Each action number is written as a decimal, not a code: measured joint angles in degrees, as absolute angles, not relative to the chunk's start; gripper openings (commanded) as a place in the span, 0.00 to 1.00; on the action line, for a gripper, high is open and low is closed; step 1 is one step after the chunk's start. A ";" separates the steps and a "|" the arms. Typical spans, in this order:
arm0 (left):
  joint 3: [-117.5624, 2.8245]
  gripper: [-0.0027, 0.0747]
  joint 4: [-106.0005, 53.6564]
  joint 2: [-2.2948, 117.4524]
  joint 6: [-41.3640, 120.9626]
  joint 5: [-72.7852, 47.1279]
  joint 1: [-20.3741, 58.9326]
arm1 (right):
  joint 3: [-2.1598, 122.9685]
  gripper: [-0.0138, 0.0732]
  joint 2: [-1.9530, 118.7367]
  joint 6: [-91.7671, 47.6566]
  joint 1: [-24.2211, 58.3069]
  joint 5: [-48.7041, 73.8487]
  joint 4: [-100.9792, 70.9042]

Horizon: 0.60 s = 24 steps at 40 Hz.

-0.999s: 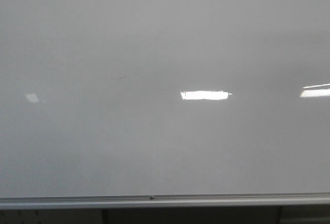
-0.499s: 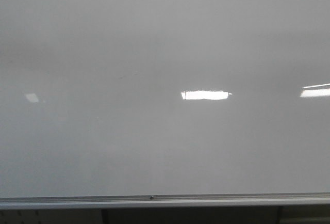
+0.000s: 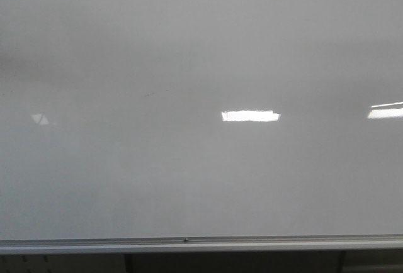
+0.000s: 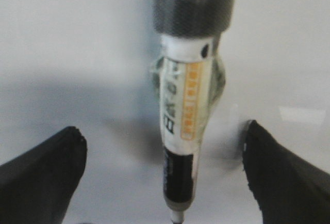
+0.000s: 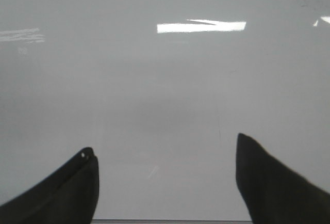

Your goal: Write number 0 on whiteboard

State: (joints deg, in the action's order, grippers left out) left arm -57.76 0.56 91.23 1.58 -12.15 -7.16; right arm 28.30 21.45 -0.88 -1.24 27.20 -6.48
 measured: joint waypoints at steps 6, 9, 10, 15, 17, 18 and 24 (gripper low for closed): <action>-57.76 0.51 0.34 91.37 1.68 -12.36 -7.16 | 28.30 0.82 21.45 -0.88 -1.24 27.29 -6.48; -57.76 0.40 0.00 91.51 1.68 -12.79 -7.16 | 28.30 0.82 21.45 -0.88 -1.24 27.32 -6.48; -57.76 0.35 0.00 91.51 1.68 -12.80 -7.16 | 28.30 0.82 21.45 -0.88 -1.24 27.32 -6.48; -57.76 0.17 -0.43 91.65 1.68 -13.43 -7.16 | 28.30 0.82 21.45 -0.88 -1.24 27.32 -6.48; -57.76 0.11 -0.50 91.68 1.68 -13.71 -7.16 | 28.30 0.82 21.45 -0.88 -1.24 27.32 -6.48; -57.76 0.06 -0.50 91.68 1.68 -13.87 -7.16 | 28.30 0.82 21.45 -0.88 -1.24 27.32 -6.48; -58.17 0.01 -0.50 91.56 1.68 -15.31 -7.16 | 28.30 0.82 21.45 -0.88 -1.24 27.32 -6.48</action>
State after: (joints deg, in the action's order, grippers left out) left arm -58.17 -0.50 91.56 1.68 -15.31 -7.16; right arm 28.30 21.45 -0.88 -1.24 27.32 -6.48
